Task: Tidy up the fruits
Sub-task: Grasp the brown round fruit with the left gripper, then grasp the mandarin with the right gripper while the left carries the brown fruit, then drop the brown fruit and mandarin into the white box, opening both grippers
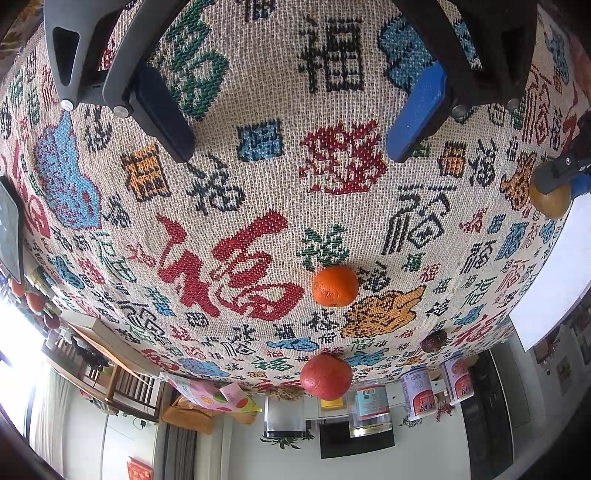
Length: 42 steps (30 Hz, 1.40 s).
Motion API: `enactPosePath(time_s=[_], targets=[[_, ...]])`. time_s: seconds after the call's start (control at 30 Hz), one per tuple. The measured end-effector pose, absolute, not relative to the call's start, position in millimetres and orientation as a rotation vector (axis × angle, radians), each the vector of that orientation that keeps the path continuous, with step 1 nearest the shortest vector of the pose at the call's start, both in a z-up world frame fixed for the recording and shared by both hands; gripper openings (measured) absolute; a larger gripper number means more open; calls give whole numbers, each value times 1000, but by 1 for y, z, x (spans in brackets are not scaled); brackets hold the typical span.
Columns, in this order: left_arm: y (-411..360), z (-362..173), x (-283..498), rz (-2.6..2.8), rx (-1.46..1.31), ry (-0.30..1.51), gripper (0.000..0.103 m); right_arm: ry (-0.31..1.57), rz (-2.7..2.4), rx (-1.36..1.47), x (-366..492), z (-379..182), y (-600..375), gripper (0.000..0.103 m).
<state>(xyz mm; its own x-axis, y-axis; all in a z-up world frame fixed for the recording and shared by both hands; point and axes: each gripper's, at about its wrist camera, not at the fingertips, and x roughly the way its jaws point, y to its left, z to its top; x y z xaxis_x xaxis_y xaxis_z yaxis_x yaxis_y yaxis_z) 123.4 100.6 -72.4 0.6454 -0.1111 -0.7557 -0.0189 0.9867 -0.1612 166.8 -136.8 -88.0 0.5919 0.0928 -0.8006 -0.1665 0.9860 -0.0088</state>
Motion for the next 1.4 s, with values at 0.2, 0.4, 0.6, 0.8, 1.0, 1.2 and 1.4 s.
enactPosePath(time_s=[0.2, 0.4, 0.6, 0.8, 1.0, 1.2, 1.4], targets=[[106, -72, 113, -18, -215, 869, 50, 869, 253, 121, 163, -77, -161, 100], [113, -67, 97, 21, -313, 862, 49, 916, 351, 46, 206, -74, -140, 77], [119, -49, 87, 27, -323, 853, 49, 943, 348, -29, 253, -76, -111, 66], [134, -24, 57, -3, -410, 872, 49, 897, 373, -57, 232, -50, -105, 29], [161, 42, -4, -28, -459, 824, 49, 925, 742, -52, 165, 7, -21, 29], [264, 70, -47, 277, -491, 779, 49, 954, 1150, -128, 80, 47, 108, 29], [337, 31, -78, 589, -480, 861, 50, 998, 1268, -320, 21, 29, 194, 30]])
